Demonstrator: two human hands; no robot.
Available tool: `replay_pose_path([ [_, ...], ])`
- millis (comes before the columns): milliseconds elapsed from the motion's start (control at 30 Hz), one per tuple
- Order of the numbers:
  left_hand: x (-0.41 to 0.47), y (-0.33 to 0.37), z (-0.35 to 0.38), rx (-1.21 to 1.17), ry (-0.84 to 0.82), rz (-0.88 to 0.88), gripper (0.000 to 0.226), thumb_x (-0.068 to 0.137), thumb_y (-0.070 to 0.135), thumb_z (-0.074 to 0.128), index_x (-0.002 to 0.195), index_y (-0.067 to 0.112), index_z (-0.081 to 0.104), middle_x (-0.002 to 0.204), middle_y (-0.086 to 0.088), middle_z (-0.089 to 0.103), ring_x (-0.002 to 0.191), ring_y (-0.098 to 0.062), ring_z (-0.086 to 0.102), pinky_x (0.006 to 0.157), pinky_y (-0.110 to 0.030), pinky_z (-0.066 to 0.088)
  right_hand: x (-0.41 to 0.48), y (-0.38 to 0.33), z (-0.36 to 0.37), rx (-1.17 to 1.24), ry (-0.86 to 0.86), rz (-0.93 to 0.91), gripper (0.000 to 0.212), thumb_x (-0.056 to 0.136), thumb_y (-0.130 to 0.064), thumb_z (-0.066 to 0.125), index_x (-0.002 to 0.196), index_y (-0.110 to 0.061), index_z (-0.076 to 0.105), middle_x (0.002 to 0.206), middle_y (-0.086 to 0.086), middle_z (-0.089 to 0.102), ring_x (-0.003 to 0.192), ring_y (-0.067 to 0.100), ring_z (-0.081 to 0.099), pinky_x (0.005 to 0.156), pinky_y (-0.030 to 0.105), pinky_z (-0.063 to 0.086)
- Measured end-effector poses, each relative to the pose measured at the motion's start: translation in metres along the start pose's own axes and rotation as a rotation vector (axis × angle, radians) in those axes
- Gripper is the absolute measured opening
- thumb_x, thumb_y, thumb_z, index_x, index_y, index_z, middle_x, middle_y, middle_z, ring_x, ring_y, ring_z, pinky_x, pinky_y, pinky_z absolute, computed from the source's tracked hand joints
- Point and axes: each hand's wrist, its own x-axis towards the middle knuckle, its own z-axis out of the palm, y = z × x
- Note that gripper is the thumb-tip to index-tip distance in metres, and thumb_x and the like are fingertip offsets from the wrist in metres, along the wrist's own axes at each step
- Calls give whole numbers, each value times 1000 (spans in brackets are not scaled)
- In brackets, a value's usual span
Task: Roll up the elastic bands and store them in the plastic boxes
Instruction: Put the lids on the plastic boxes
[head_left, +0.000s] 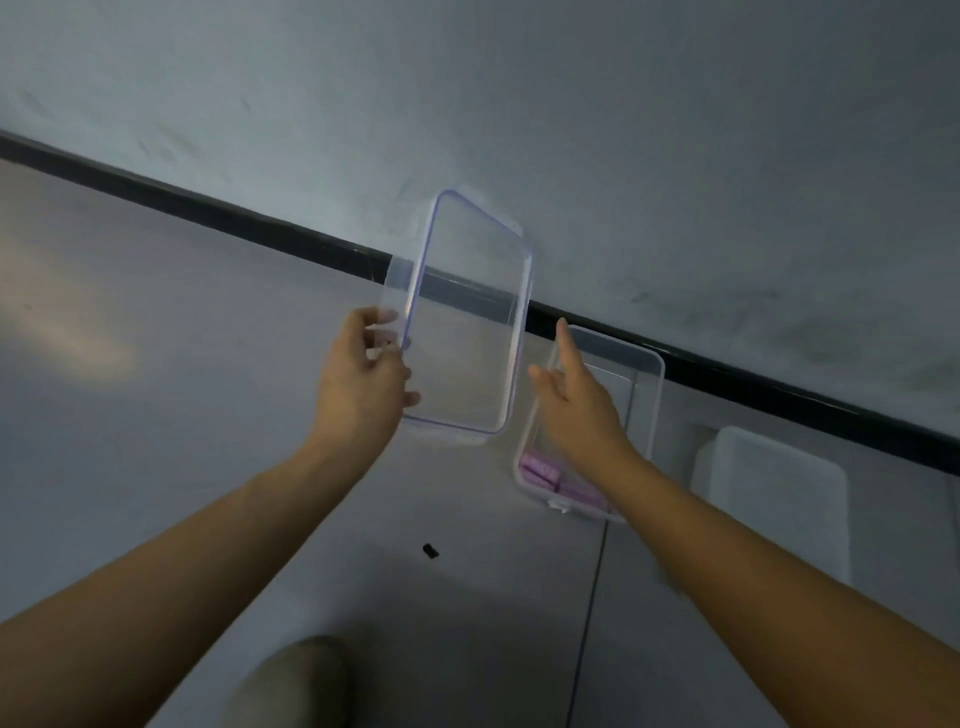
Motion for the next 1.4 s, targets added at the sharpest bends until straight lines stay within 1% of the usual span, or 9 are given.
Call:
replay_pose_path([
  [133,-11,3,21,-164,-72,-134,26,94,-3,45,117,9,51,104,-10,57,78,-22,55,65,-41,61,-10,12,-38,98,32,93,67,101,-43,46,154,-45,5,139,2,55,116,18,58,100,40,48],
  [200,-15,-2,25,-189,-107,-180,26,94,-4,46,118,6,49,105,-11,56,79,-23,55,67,-42,61,-18,17,-51,57,0,94,70,100,-44,48,155,-42,4,136,-1,53,121,16,54,103,34,42],
  [367,-27,-11,26,-198,-226,-180,21,98,2,48,114,13,53,101,-7,60,73,-17,56,63,-37,60,-28,25,-55,125,-34,93,74,92,-50,57,145,-62,6,151,3,43,131,19,51,108,50,42],
  [500,-30,-17,33,-236,-276,-227,22,98,1,48,117,11,52,101,-7,61,72,-17,57,62,-36,58,-30,34,-53,47,29,98,71,97,-40,56,152,-50,10,147,3,48,124,18,56,107,43,42],
  [700,-18,-22,44,-255,-391,-264,38,96,1,52,129,19,50,107,-11,63,78,-22,61,72,-43,58,-33,59,-57,80,155,130,71,95,-29,62,152,-43,22,99,0,61,92,17,61,94,43,51],
  [800,-13,-33,56,-77,-402,-177,53,96,3,53,140,30,41,104,-8,65,75,-19,66,75,-40,59,-40,69,-63,60,164,148,70,95,-27,63,154,-33,26,93,1,58,86,19,59,91,43,52],
  [900,-9,-49,70,131,-424,-47,58,97,9,55,149,22,34,102,-1,62,76,-11,65,79,-40,58,-49,83,-68,21,153,187,68,96,-27,61,154,-29,25,94,1,58,88,20,59,89,41,51],
  [1033,-6,-64,88,460,-419,85,59,94,24,61,148,21,36,109,6,59,84,-19,63,84,-36,52,-55,101,-72,-63,138,247,69,96,-33,60,155,-28,24,102,3,57,93,20,57,93,44,49],
  [1400,9,-89,110,728,-416,131,62,92,35,63,146,20,38,120,2,54,95,-18,59,89,-35,48,-41,119,-63,-115,89,327,68,98,-32,55,156,-28,19,102,6,55,94,22,57,91,41,49],
])
